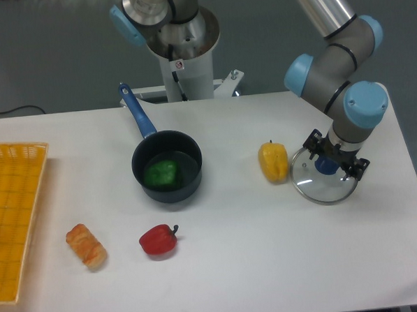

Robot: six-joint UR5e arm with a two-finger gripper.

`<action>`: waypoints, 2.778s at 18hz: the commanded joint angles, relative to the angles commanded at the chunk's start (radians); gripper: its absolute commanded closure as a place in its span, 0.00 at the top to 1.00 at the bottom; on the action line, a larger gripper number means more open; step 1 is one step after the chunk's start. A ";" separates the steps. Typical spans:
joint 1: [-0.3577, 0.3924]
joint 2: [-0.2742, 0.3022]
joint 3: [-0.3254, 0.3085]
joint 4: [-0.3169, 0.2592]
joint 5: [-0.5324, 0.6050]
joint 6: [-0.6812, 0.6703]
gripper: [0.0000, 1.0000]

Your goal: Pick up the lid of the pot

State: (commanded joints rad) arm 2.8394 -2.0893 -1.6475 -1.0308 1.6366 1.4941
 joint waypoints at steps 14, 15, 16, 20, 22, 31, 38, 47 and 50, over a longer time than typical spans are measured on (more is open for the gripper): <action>-0.008 0.011 0.017 -0.011 0.009 -0.002 0.59; -0.008 0.011 0.017 -0.011 0.009 -0.002 0.58; -0.008 0.011 0.017 -0.012 0.009 -0.002 0.55; -0.008 0.023 0.023 -0.017 0.006 0.000 0.52; -0.014 0.026 0.040 -0.026 0.005 -0.003 0.52; -0.121 0.032 0.152 -0.169 0.006 -0.081 0.52; -0.212 0.058 0.183 -0.179 -0.018 -0.112 0.52; -0.279 0.094 0.184 -0.216 -0.034 -0.183 0.52; -0.293 0.101 0.184 -0.222 -0.035 -0.204 0.52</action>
State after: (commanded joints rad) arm 2.5465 -1.9881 -1.4634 -1.2533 1.6015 1.2902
